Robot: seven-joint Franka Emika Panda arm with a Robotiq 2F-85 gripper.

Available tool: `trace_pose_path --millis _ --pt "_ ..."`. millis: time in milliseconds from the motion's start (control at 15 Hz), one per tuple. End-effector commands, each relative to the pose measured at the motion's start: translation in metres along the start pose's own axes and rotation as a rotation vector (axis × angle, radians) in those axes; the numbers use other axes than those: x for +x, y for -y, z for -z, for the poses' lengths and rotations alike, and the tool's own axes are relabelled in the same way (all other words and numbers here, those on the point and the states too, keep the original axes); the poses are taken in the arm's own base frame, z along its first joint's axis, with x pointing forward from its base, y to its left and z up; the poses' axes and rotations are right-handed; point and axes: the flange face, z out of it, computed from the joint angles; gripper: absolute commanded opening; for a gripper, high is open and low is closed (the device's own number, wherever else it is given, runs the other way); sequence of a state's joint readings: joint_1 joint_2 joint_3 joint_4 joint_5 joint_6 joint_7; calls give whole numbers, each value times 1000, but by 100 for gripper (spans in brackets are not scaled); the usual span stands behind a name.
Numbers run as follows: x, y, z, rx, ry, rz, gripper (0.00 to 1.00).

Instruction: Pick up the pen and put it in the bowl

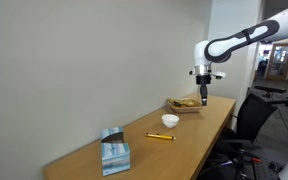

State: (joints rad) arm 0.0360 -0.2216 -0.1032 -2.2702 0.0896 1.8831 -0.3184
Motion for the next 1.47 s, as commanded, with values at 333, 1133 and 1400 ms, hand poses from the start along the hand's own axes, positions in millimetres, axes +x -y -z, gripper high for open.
trace_pose_path --millis 333,1133,1400 --pt "133 19 -38 -124 -133 154 100" --pt "259 15 -159 -112 -20 268 100" --pt "260 16 -184 -104 -4 271 100"
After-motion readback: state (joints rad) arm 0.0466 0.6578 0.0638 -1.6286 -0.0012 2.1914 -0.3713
